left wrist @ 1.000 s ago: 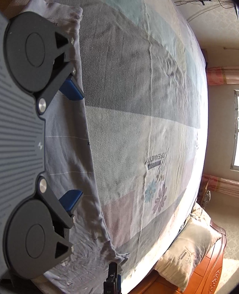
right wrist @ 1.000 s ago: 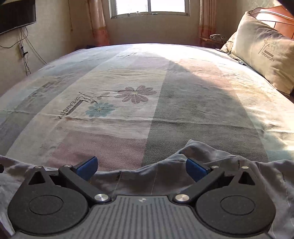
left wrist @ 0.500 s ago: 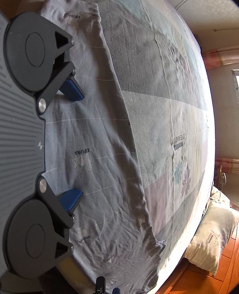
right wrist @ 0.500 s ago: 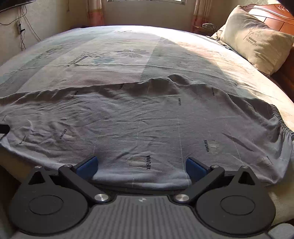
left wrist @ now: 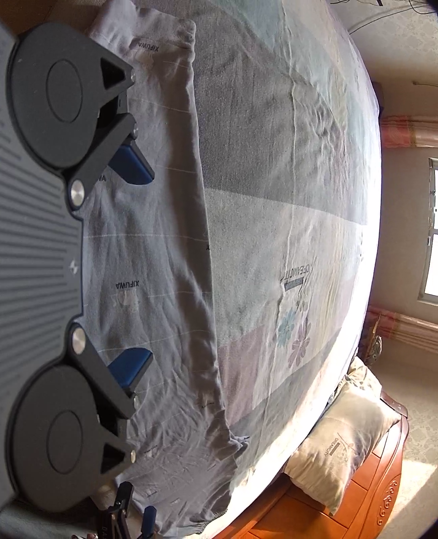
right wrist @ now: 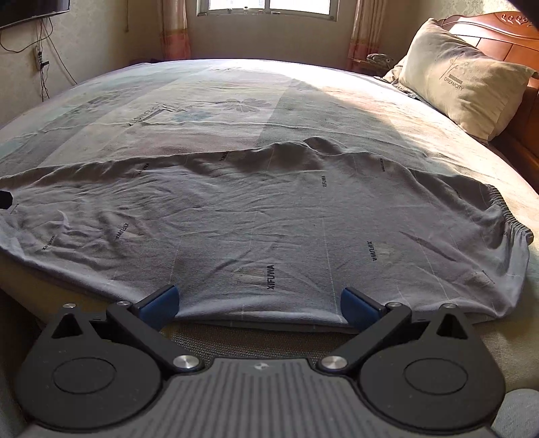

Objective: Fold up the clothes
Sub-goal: 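Move the left gripper to the pants leg cuff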

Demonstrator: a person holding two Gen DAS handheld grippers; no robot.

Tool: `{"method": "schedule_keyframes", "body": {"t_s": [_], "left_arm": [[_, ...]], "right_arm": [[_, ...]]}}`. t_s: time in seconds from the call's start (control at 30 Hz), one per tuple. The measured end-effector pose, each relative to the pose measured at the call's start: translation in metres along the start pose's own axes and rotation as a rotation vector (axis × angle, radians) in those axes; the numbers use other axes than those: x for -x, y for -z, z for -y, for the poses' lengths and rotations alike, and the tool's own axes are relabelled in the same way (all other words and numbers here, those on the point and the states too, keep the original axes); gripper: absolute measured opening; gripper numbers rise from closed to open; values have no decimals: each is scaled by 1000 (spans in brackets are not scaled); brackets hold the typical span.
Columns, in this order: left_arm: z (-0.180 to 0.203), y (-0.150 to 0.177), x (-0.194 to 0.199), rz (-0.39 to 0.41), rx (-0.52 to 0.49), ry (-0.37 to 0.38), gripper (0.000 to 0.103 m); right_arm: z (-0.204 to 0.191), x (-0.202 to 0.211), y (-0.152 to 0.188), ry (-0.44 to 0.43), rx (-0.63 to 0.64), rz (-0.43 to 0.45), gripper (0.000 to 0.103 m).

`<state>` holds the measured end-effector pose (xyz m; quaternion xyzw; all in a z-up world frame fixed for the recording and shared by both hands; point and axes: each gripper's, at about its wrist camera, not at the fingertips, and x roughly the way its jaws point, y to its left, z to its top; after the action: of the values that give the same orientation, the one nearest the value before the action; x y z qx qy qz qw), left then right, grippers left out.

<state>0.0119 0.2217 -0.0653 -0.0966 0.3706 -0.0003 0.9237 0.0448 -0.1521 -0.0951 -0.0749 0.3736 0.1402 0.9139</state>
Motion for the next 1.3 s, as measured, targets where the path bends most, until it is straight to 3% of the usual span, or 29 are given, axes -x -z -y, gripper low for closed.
{"method": "schedule_keyframes", "body": {"t_s": [0.2,0.33,0.43,0.53,0.6,0.8,1.13,1.3], "left_arm": [[-64,6,43,51,268,41,102],[-104,22,61,103,450,25,102],[-141,40,64,140,688,107,102],[-159,54,61,165,842,117,102],[-164,60,60,177,888,85,102],[-177,69,44,202,997,179,102],[-176,62,12,148,1048,159,102],[-176,61,11,171,1082,118,102]], "right_arm": [[-2,-1,1,12,-11,11,103],[-2,-1,2,19,-18,20,103],[-3,-1,2,24,-22,18,103],[-4,-2,1,29,-26,14,103],[-4,-1,1,29,-26,14,103],[-5,-1,1,40,-34,12,103],[-6,-2,0,46,-36,8,103],[-7,-3,-1,52,-40,5,103]]}}
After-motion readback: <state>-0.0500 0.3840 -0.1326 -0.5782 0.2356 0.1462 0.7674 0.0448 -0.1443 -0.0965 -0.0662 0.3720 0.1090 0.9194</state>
